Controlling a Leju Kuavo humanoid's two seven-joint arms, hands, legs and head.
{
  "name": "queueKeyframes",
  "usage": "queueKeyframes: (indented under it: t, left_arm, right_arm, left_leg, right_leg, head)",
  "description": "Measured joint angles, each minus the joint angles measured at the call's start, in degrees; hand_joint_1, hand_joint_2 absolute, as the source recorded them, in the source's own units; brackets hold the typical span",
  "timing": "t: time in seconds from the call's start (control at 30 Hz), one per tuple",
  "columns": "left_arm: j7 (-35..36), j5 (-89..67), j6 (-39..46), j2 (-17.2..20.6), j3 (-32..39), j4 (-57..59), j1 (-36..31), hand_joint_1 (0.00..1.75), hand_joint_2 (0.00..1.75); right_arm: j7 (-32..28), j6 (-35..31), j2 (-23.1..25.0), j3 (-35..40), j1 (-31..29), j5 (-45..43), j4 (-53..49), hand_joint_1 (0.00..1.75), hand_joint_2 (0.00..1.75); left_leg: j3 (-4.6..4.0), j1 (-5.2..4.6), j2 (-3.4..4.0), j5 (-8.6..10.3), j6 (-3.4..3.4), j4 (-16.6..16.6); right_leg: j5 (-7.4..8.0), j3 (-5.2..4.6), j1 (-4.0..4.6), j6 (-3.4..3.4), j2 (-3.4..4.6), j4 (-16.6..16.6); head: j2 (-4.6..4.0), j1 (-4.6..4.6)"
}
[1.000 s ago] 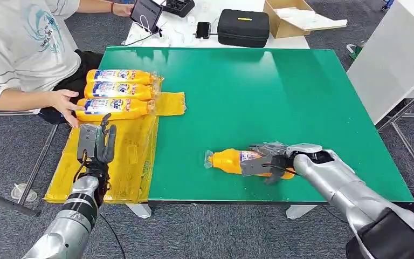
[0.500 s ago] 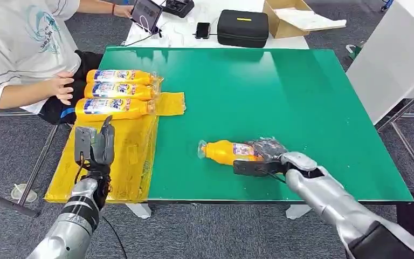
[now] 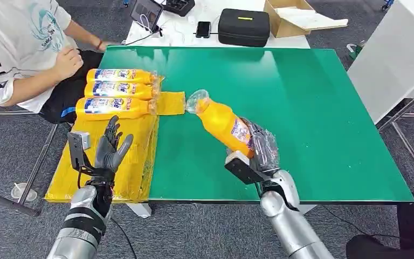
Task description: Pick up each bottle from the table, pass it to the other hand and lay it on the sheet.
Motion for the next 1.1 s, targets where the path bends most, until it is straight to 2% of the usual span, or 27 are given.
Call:
queueKeyframes:
  t: [0.13,0.33,0.6,0.63,0.83,0.87,1.0,1.1]
  left_arm:
    - [2.1,6.1,-7.1,-0.9,-2.8,-3.0,1.3,0.00,1.75]
    - [4.0,15.5,-12.9,-1.2,-10.9,-10.5,5.4,0.00,1.75]
    - [4.9,17.7,-15.8,-1.1,-18.9,-13.8,7.6,0.00,1.75]
    - [5.0,17.7,-15.8,-1.1,-20.0,-13.8,7.6,0.00,1.75]
    - [6.7,17.3,-13.1,-0.8,-24.8,-11.4,6.5,0.00,1.75]
    - [6.9,17.2,-13.1,-0.7,-25.2,-10.9,6.3,0.00,1.75]
    - [7.2,17.4,-13.1,-0.5,-26.4,-9.4,5.6,0.00,1.75]
    - [8.0,18.4,-13.5,-0.3,-26.9,-7.5,4.7,0.00,1.75]
  right_arm:
    - [-8.3,-2.3,4.0,-5.3,2.1,-8.5,-2.1,1.71,1.75]
    - [-14.8,5.9,8.0,-11.2,4.7,-17.0,0.5,1.75,1.75]
    - [-17.5,9.0,12.0,-11.4,4.8,-16.0,8.8,1.66,1.75]
    - [-17.7,8.9,12.7,-11.0,4.5,-15.2,10.5,1.62,1.75]
    - [-18.1,5.4,15.6,-6.4,1.9,-11.1,17.8,1.66,1.75]
    - [-18.1,5.1,15.9,-5.6,1.5,-10.9,18.7,1.61,1.75]
    - [-18.1,4.8,16.5,-4.1,0.5,-10.5,20.9,1.66,1.75]
    - [-18.1,3.5,16.8,-2.9,-0.3,-9.1,22.5,1.62,1.75]
  left_leg:
    - [0.02,0.02,0.00,0.00,0.00,0.0]
    - [-0.02,0.02,0.05,-0.06,-0.02,0.0]
    - [-0.06,0.04,0.10,-0.06,-0.01,0.0]
    - [-0.06,0.04,0.11,-0.06,-0.01,0.0]
    - [-0.05,0.05,0.13,-0.03,-0.02,0.0]
    - [-0.05,0.05,0.14,-0.03,-0.02,0.0]
    - [-0.07,0.05,0.12,-0.03,-0.02,0.0]
    - [-0.07,0.04,0.13,-0.04,-0.02,0.0]
  right_leg:
    - [0.01,0.00,0.02,0.00,0.00,0.0]
    - [-0.01,-0.07,0.03,-0.01,0.01,0.0]
    - [-0.02,-0.08,0.04,-0.03,0.01,0.0]
    - [-0.01,-0.09,0.04,-0.03,0.01,0.0]
    - [-0.01,-0.10,0.05,-0.03,0.02,0.0]
    - [-0.01,-0.11,0.05,-0.03,0.02,0.0]
    - [-0.01,-0.11,0.04,-0.03,0.01,0.0]
    - [-0.01,-0.11,0.04,-0.03,0.02,0.0]
  head:
    - [0.00,-0.02]
    - [0.00,-0.02]
    - [0.00,0.00]
    - [0.00,-0.02]
    - [0.00,0.00]
    - [0.02,-0.02]
    - [0.00,0.00]
    - [0.00,-0.02]
